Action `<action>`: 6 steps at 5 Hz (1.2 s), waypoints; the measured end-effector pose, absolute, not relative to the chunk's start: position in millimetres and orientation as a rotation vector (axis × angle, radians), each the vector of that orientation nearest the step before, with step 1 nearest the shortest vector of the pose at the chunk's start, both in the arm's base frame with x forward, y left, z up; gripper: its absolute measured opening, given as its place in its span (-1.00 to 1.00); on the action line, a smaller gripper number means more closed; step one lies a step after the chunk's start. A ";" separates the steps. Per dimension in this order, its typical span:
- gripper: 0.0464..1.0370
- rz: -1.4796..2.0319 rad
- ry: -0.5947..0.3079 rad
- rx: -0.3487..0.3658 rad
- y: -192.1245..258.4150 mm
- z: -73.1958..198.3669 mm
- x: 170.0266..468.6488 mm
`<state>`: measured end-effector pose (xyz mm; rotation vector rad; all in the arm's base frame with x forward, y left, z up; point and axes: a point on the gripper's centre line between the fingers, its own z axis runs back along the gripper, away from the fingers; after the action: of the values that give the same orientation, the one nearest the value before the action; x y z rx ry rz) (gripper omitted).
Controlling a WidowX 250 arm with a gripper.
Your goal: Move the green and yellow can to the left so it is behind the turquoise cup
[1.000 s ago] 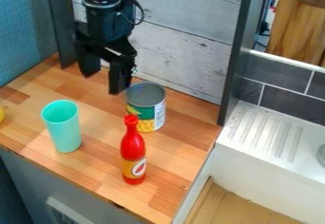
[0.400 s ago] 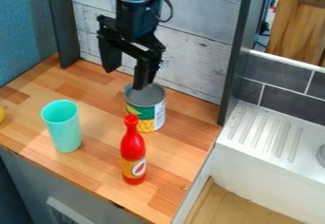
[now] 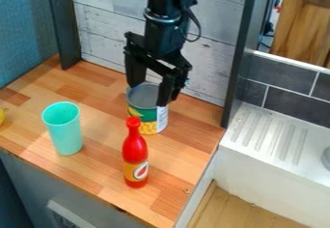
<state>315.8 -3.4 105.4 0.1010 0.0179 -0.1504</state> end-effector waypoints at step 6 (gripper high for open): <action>0.93 -0.190 0.101 0.048 -35.3 44.0 344.7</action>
<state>344.7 -35.3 44.0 0.0482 0.1011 -0.1899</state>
